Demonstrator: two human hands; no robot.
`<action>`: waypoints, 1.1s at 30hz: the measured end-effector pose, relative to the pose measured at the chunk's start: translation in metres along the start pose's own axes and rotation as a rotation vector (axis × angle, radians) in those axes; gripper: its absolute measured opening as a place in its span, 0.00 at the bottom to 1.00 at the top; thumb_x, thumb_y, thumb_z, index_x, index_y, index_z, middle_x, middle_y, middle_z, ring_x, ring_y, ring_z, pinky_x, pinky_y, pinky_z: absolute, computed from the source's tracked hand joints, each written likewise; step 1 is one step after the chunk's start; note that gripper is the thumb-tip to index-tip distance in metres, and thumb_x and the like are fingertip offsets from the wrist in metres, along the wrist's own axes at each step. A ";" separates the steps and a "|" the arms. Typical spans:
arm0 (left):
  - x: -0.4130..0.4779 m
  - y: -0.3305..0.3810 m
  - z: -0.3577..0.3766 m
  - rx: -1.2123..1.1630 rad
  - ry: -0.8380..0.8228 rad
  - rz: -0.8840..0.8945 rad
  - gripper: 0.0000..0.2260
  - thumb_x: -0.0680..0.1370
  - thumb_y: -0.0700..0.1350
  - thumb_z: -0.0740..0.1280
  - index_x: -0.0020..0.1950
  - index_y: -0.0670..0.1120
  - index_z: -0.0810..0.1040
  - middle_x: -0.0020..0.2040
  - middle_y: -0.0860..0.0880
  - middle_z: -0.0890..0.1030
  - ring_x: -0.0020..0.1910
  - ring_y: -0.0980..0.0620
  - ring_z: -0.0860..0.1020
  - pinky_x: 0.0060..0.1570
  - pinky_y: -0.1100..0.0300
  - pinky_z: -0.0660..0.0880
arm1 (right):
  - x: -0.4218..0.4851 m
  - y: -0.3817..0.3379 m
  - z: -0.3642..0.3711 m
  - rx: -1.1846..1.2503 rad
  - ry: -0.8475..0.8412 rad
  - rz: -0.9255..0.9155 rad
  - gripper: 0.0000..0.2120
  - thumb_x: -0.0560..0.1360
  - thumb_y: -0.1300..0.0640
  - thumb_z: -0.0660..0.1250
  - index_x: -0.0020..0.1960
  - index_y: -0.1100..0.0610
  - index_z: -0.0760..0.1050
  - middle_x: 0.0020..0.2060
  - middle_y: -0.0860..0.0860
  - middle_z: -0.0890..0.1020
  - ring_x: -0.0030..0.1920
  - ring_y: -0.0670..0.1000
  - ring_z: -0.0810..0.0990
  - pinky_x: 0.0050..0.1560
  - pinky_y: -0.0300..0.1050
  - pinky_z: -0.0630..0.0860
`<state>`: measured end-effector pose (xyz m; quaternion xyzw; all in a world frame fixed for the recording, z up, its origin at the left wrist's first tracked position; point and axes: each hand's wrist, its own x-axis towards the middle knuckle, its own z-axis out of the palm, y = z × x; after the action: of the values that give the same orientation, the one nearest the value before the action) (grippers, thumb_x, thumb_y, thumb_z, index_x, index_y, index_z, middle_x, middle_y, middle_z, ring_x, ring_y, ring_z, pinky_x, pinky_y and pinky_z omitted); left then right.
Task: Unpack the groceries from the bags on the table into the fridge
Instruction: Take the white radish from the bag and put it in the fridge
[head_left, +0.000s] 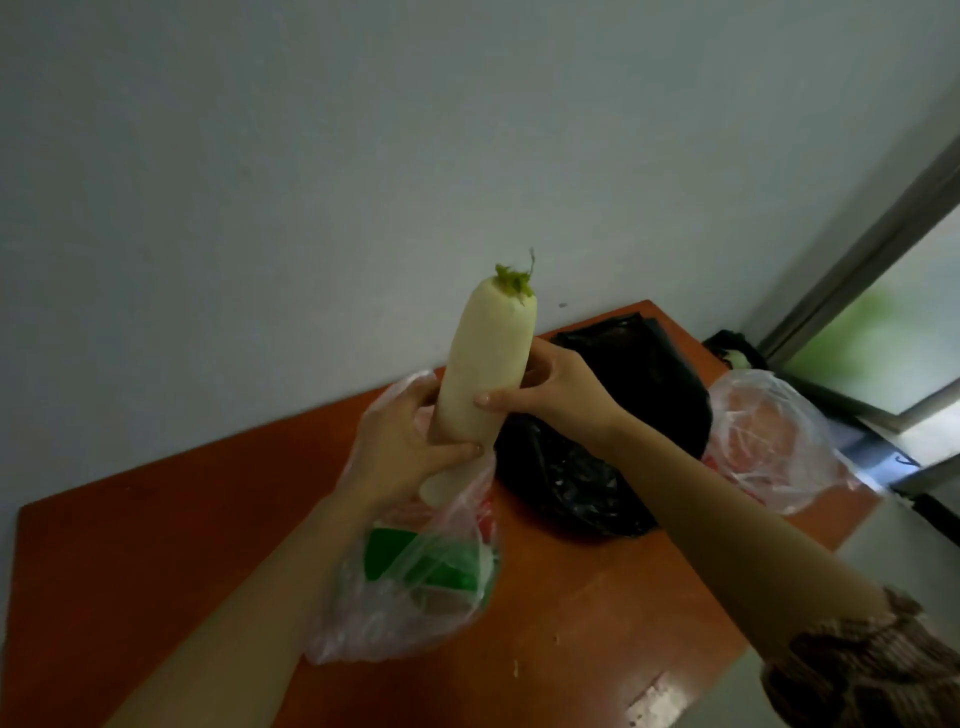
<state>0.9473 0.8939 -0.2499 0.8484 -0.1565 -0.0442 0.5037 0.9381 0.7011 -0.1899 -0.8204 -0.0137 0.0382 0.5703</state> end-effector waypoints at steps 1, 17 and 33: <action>0.003 0.014 0.001 -0.006 0.001 0.010 0.31 0.64 0.57 0.77 0.64 0.58 0.72 0.52 0.63 0.77 0.48 0.62 0.77 0.43 0.60 0.77 | -0.006 -0.010 -0.011 0.022 0.016 -0.008 0.27 0.64 0.55 0.80 0.60 0.57 0.78 0.52 0.50 0.84 0.52 0.49 0.84 0.53 0.51 0.81; -0.071 0.263 0.223 -0.233 -0.284 0.299 0.28 0.64 0.53 0.79 0.61 0.54 0.75 0.53 0.59 0.79 0.52 0.59 0.77 0.47 0.63 0.77 | -0.282 -0.041 -0.270 -0.001 0.532 -0.094 0.17 0.70 0.50 0.74 0.57 0.53 0.79 0.51 0.48 0.84 0.50 0.46 0.84 0.50 0.45 0.81; -0.248 0.479 0.584 -0.249 -0.985 0.540 0.21 0.68 0.49 0.76 0.60 0.54 0.77 0.49 0.61 0.81 0.48 0.60 0.79 0.40 0.69 0.75 | -0.675 0.048 -0.497 -0.066 1.052 0.182 0.23 0.70 0.52 0.75 0.62 0.57 0.74 0.55 0.54 0.80 0.54 0.52 0.81 0.49 0.48 0.82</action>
<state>0.4710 0.2676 -0.1396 0.5921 -0.5775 -0.3219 0.4608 0.3032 0.1747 -0.0307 -0.7442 0.3439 -0.3294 0.4683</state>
